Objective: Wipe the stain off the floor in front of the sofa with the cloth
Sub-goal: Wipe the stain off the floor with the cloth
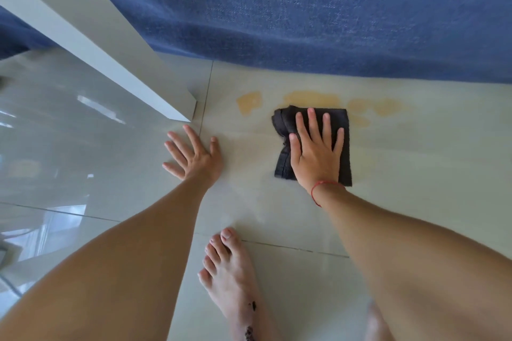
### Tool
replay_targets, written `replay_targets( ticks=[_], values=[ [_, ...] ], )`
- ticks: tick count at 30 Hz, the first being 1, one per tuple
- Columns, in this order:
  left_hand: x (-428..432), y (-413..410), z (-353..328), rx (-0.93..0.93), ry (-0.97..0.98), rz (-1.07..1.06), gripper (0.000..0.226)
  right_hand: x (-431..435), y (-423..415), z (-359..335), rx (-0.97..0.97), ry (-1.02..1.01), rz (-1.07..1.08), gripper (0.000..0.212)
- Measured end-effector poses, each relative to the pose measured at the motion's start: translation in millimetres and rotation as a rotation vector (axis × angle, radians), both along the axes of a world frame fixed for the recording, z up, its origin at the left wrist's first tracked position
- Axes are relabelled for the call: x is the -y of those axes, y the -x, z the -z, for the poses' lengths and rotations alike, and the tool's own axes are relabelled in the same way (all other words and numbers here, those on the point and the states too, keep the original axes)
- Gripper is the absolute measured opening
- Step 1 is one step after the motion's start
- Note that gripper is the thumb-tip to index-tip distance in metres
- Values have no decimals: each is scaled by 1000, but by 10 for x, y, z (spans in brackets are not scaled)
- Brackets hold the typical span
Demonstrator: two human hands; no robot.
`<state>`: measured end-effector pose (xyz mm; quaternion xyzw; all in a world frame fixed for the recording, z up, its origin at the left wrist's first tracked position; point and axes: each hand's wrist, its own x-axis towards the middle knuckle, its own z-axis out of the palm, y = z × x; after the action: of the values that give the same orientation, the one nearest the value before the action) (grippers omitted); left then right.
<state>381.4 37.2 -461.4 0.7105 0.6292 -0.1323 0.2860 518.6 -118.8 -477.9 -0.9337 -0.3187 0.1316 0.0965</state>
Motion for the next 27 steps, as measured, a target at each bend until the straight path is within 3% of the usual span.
replay_targets(
  ticks=[3,9,16,20,27],
  values=[
    [-24,-4,19,-21,8,4,67,-329,65,6,-19,-12,74,51],
    [-86,15,5,-54,22,32,68,-774,286,10,-68,-48,-129,52],
    [-75,47,-19,-25,49,66,68,-121,363,-45,-27,-20,-447,50],
    [-89,56,20,-12,14,27,68,209,-9,-42,-51,17,-306,55],
    [-100,16,57,-11,20,27,68,-516,-239,-36,-34,-26,49,51]
  ],
)
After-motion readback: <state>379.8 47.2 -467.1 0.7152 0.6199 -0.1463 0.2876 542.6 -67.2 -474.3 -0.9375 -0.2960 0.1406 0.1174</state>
